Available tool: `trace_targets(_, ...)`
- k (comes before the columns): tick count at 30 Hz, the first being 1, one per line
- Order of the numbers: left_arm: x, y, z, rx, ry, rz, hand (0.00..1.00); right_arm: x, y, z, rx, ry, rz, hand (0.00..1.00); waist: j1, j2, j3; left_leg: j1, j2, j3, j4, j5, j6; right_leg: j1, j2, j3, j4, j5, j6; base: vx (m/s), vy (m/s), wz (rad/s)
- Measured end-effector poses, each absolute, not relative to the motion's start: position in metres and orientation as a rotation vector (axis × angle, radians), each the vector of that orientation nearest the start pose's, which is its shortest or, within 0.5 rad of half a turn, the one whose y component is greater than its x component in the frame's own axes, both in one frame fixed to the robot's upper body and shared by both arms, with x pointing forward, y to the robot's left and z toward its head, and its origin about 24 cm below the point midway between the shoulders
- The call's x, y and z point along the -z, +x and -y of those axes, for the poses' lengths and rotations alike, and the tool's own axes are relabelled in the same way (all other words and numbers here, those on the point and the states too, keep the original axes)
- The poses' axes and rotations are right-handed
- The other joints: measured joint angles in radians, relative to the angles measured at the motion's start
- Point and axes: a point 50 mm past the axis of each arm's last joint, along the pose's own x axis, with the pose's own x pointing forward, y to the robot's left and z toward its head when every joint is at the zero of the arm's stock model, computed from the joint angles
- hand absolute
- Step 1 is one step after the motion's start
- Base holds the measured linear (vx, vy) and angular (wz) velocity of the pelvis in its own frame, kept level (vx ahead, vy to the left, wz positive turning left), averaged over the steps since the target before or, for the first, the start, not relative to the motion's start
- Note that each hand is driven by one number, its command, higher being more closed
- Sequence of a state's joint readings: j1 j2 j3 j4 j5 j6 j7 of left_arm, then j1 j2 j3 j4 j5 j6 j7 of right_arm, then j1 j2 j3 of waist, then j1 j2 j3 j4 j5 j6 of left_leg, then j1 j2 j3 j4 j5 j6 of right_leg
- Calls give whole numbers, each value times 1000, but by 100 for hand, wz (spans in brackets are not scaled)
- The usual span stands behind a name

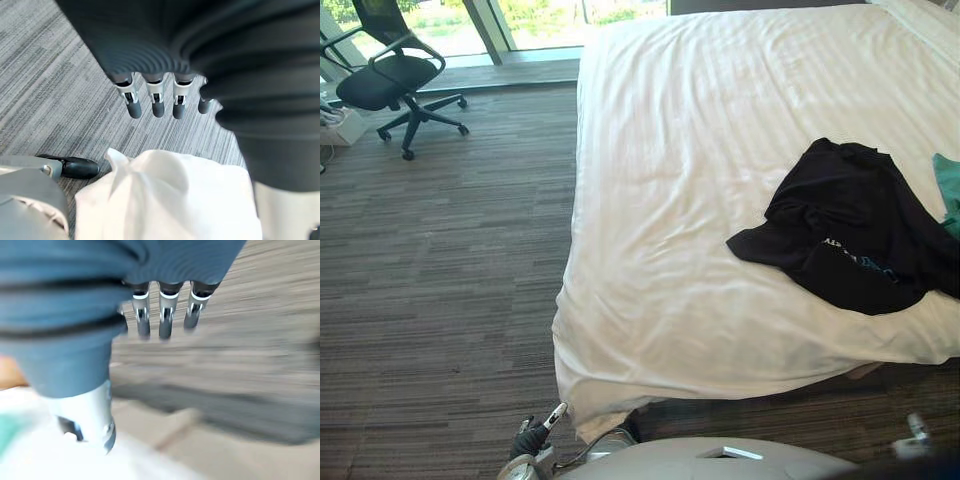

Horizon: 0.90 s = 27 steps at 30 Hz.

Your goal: Tidy the bed and pick cloth on bed and put in laundry

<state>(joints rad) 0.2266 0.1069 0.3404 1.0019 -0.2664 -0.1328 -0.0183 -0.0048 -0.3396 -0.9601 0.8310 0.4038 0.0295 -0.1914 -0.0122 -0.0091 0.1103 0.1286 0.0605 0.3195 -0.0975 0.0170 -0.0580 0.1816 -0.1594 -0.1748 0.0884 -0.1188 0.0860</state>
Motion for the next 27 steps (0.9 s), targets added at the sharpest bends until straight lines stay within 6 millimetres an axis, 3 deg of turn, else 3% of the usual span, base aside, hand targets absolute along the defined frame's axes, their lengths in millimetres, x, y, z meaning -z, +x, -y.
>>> trace_targets(2,154,45,-245,-561,-234,-1000,0,16,131,410,1141,219,-279,100,-1,1,1,-1,5,0,0,0,0,-3,2,1,4,4,6,13,-86,-5)
trace_targets(3,154,45,-245,-558,-231,-1002,0,4,142,410,1096,173,-225,100,-2,1,1,-2,6,0,0,0,0,-5,3,1,5,4,6,-6,-86,-4)
trace_targets(4,153,43,-246,-557,-228,-1008,0,-27,171,403,960,80,-95,100,-6,1,2,-4,8,0,0,0,0,-15,3,3,9,4,6,-15,-63,-4)
trace_targets(6,153,43,-244,-547,-220,-1010,0,-55,195,389,812,-6,24,100,-5,2,2,-6,10,-1,0,0,0,-21,3,7,14,4,6,-17,-50,-2)
trace_targets(8,154,40,-241,-531,-217,-1036,0,-91,229,349,515,-84,189,100,-5,1,3,-6,11,-2,0,0,0,-24,3,9,14,4,6,-18,-53,-1)
trace_targets(10,155,40,-239,-517,-211,-1045,0,-107,246,314,277,-126,267,100,-1,-1,4,-9,10,-4,0,0,0,-26,3,8,14,4,6,-21,-48,0)
trace_targets(11,155,40,-238,-515,-210,-1045,0,-110,250,303,200,-138,285,100,2,-2,5,-10,9,-5,0,0,0,-26,4,7,14,4,6,-33,-65,5)
trace_targets(13,155,40,-237,-508,-204,-1047,0,-116,265,254,-129,-145,329,100,3,-8,9,-21,7,-28,0,0,0,-27,5,-9,14,4,6,-38,-60,18)
trace_targets(16,155,44,-237,-502,-202,-1039,0,-120,279,204,-452,-121,346,100,7,-19,16,-45,4,-59,0,5,5,-31,4,-38,14,4,6,-36,-37,24)
trace_targets(22,155,45,-235,-490,-200,-1039,0,-117,288,131,-854,24,298,100,40,-22,21,-51,-8,-108,0,31,15,-16,-2,-67,13,3,6,-62,-18,25)
trace_targets(23,155,46,-235,-489,-200,-1035,0,-117,288,108,-949,66,283,100,54,-23,28,-65,-8,-115,0,44,15,-22,-1,-86,11,3,6,-99,-27,15)
trace_targets(27,153,58,-235,-480,-212,-994,0,-123,286,56,-1156,91,249,100,82,-37,74,-121,-9,-139,0,81,16,-57,3,-93,-7,-11,-13,-152,-36,14)
